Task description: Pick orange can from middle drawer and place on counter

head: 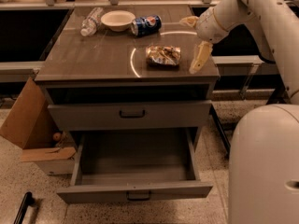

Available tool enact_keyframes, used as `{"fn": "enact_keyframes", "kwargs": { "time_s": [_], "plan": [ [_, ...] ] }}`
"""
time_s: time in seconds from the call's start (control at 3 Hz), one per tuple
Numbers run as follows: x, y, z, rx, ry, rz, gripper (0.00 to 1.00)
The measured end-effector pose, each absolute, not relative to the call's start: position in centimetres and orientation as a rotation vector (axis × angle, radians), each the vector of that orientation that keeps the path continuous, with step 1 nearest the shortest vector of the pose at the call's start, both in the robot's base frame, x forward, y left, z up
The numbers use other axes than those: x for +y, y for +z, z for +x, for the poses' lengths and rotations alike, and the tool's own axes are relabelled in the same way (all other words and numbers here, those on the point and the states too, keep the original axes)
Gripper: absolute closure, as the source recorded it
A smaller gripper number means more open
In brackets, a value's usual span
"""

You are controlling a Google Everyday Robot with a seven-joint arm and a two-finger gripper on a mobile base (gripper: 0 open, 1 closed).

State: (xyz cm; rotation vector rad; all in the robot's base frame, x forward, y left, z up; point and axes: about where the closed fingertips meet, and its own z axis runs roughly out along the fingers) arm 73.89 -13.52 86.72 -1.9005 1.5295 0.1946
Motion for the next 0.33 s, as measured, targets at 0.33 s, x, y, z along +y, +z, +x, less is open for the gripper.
{"fn": "enact_keyframes", "kwargs": {
  "time_s": [0.33],
  "plan": [
    [-15.39, 87.58, 73.5, 1.559, 0.157, -1.871, 0.0]
  ]
}}
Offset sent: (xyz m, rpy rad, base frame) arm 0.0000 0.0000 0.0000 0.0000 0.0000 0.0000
